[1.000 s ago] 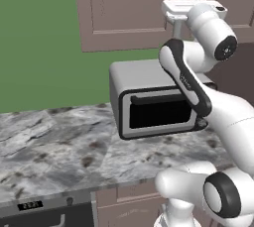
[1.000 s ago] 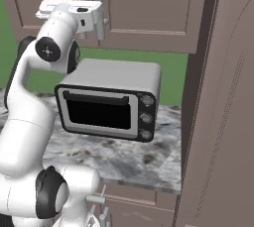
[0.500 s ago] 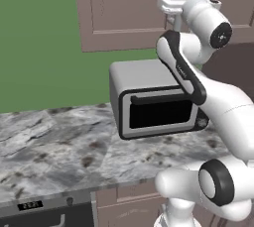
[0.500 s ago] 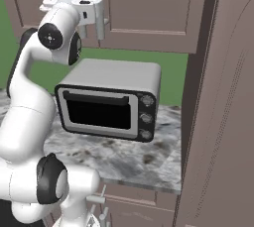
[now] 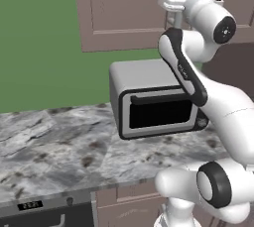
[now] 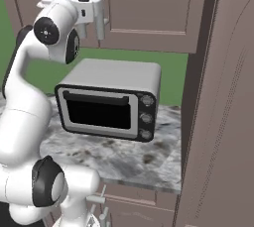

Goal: The dining table condiment station is running low on mustard. Refill the condiment station by opening the cabinet and taking the mustard from the cabinet and placing it on the dining table.

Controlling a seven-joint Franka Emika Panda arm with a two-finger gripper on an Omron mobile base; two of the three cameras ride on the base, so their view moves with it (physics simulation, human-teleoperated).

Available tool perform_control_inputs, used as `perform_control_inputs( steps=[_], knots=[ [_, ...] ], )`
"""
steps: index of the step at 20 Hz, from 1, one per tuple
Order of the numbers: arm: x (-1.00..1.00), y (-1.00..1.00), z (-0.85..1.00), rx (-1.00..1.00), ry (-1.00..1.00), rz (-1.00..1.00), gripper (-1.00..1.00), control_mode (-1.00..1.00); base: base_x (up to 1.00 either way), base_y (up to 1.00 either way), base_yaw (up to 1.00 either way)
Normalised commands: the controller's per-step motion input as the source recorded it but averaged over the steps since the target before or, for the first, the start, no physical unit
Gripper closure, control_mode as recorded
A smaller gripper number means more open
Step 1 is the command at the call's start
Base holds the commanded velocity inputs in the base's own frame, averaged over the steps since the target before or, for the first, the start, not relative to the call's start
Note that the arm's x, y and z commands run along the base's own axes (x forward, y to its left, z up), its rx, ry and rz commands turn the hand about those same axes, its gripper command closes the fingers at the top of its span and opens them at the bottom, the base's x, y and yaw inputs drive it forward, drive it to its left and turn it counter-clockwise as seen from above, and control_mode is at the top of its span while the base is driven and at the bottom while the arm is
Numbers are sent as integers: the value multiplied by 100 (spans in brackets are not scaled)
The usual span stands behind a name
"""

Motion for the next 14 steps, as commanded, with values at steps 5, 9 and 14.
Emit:
perform_control_inputs(
  steps=[5, 9, 14],
  knots=[
    [-64, 7, 0, 0, 0, 7, 100, -100, 0, 0, 0],
    [-100, 24, 0, 0, -2, 9, 100, -100, 0, 0, 0],
    [-97, 58, 0, 0, 0, 8, 100, -100, 0, 0, 0]
  ],
)
